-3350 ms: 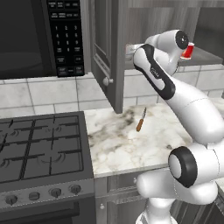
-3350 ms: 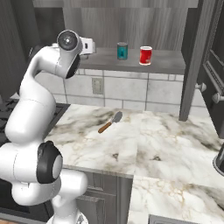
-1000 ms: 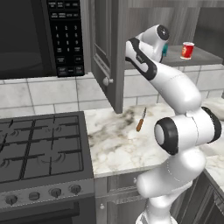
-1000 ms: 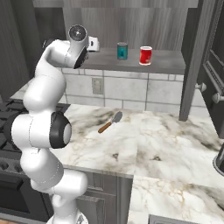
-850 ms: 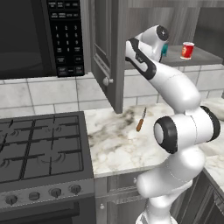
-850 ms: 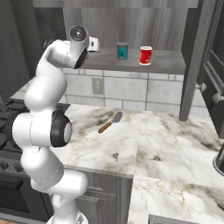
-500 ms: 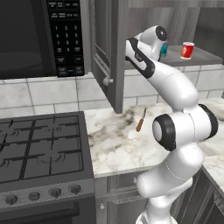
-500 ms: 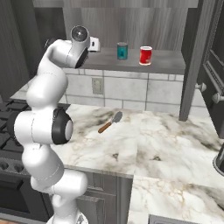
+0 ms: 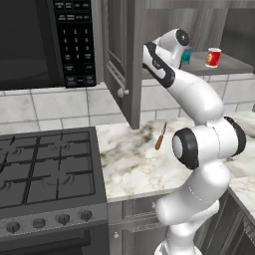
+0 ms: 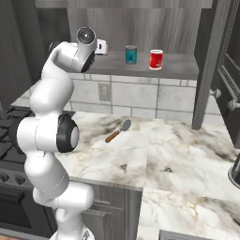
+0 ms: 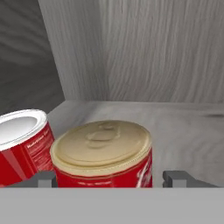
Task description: Stack two cans on top of the other two cans in the cabinet.
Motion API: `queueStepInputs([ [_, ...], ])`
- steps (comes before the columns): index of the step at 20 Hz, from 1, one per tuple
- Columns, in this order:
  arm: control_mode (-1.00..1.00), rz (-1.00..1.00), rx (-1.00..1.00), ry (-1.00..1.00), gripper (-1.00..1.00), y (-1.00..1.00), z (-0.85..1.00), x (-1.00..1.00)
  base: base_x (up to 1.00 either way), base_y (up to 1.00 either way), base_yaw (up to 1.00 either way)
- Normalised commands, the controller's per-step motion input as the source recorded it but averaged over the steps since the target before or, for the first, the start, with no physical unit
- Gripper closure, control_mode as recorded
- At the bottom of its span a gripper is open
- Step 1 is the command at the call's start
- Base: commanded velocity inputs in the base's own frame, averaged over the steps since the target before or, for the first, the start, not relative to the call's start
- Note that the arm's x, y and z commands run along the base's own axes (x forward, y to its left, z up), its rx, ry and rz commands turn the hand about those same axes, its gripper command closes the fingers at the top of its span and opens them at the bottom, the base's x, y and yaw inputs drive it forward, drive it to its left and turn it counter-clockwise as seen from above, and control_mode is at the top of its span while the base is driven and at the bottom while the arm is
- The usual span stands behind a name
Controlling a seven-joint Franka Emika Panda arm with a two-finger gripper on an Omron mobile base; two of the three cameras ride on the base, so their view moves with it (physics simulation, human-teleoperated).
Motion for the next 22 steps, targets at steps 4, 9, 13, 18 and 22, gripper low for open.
queueStepInputs([
  [4, -1.00, 0.00, 0.00, 0.00, 1.00, 0.00, -0.01, 0.00, 0.00, 0.00, 0.00],
  [9, -1.00, 0.00, 0.03, 0.00, 1.00, 0.00, 0.00, -0.05, 0.00, 0.00, 0.00],
  [13, -1.00, 0.02, 0.09, -0.04, 1.00, 0.02, 0.04, -0.10, 0.00, 0.00, 0.00],
  [18, -1.00, 0.09, 0.06, -0.14, 1.00, 0.03, 0.15, -0.12, 0.00, 0.00, 0.00],
  [22, -1.00, 0.14, 0.01, -0.16, 1.00, 0.00, 0.12, -0.07, 0.00, 0.00, 0.00],
])
